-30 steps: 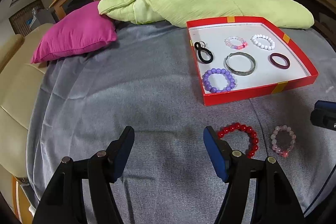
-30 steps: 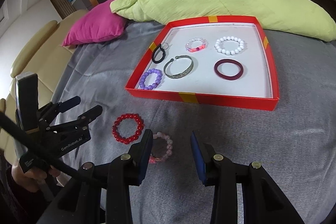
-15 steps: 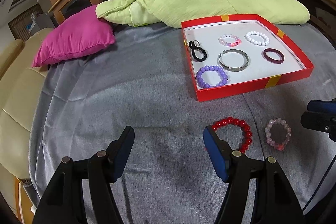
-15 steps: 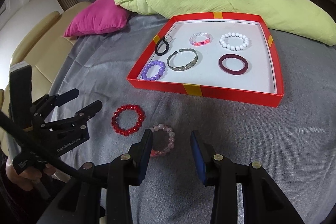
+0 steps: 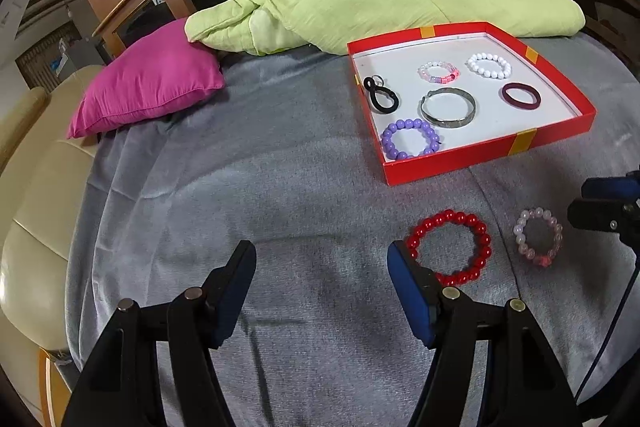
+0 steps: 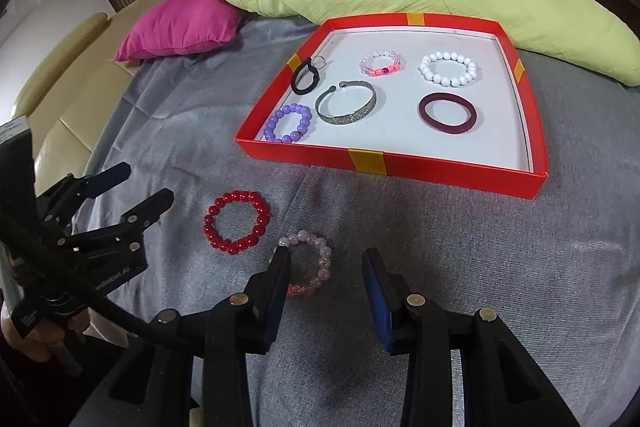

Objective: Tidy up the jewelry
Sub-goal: 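Grasp the red beaded bracelet with the left tool while the right tool grasps the pink-white bracelet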

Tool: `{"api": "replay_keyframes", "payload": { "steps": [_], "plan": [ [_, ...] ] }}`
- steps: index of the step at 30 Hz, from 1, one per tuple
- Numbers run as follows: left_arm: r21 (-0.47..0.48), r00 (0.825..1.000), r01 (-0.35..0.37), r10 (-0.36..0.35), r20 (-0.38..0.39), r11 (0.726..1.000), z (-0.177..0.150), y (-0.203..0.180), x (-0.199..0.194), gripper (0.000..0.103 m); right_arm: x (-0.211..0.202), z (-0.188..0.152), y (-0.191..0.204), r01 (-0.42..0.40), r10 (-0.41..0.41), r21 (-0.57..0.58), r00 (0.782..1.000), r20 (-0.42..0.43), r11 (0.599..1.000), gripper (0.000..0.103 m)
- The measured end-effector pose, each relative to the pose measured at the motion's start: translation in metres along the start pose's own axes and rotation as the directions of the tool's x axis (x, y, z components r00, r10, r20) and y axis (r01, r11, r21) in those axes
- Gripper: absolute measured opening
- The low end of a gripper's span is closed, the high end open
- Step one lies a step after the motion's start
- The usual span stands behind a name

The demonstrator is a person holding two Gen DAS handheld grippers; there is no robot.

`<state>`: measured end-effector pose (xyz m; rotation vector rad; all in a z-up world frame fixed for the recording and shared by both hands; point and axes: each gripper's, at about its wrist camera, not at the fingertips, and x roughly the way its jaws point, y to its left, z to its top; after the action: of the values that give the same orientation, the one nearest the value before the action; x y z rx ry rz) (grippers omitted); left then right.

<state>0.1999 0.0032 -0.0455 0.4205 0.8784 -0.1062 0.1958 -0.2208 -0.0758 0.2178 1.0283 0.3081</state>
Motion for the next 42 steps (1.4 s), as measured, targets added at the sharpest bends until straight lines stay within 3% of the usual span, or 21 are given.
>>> {"api": "replay_keyframes", "payload": {
  "steps": [5, 10, 17, 25, 26, 28, 34, 42],
  "plan": [
    [0.022, 1.000, 0.009, -0.009, -0.005, 1.000, -0.002, -0.003, 0.002, 0.069, 0.007, 0.000, -0.001, 0.016, -0.016, 0.009, 1.000, -0.016, 1.000, 0.040],
    [0.021, 0.996, 0.075, -0.075, -0.042, 0.997, -0.004, -0.003, 0.010, 0.069, 0.012, 0.001, -0.006, 0.031, -0.030, 0.024, 0.999, -0.027, 0.999, 0.040],
    [-0.019, 0.981, 0.160, -0.161, -0.105, 0.987, -0.006, -0.003, 0.025, 0.069, 0.020, 0.000, -0.007, 0.045, -0.044, 0.020, 0.998, -0.043, 0.999, 0.040],
    [-0.056, 0.964, 0.237, -0.242, -0.114, 0.970, -0.001, -0.010, 0.031, 0.069, 0.032, -0.003, 0.003, 0.072, -0.073, -0.048, 0.996, -0.040, 0.996, 0.040],
    [-0.060, 0.960, 0.248, -0.254, -0.118, 0.967, 0.000, -0.012, 0.032, 0.069, 0.032, -0.004, 0.006, 0.077, -0.080, -0.068, 0.996, -0.034, 0.995, 0.038],
    [-0.063, 0.955, 0.267, -0.273, -0.120, 0.962, 0.000, -0.015, 0.033, 0.069, 0.033, -0.005, 0.009, 0.102, -0.106, -0.109, 0.994, -0.027, 0.989, 0.011],
    [-0.067, 0.934, 0.326, -0.333, -0.128, 0.943, 0.002, -0.025, 0.037, 0.069, 0.026, -0.004, 0.000, 0.144, -0.145, -0.102, 0.989, -0.003, 0.984, 0.009],
    [-0.102, 0.908, 0.385, -0.396, -0.135, 0.917, 0.004, -0.030, 0.044, 0.069, 0.013, 0.002, -0.040, 0.190, -0.190, 0.036, 0.982, 0.001, 0.981, 0.009]
  ]
}}
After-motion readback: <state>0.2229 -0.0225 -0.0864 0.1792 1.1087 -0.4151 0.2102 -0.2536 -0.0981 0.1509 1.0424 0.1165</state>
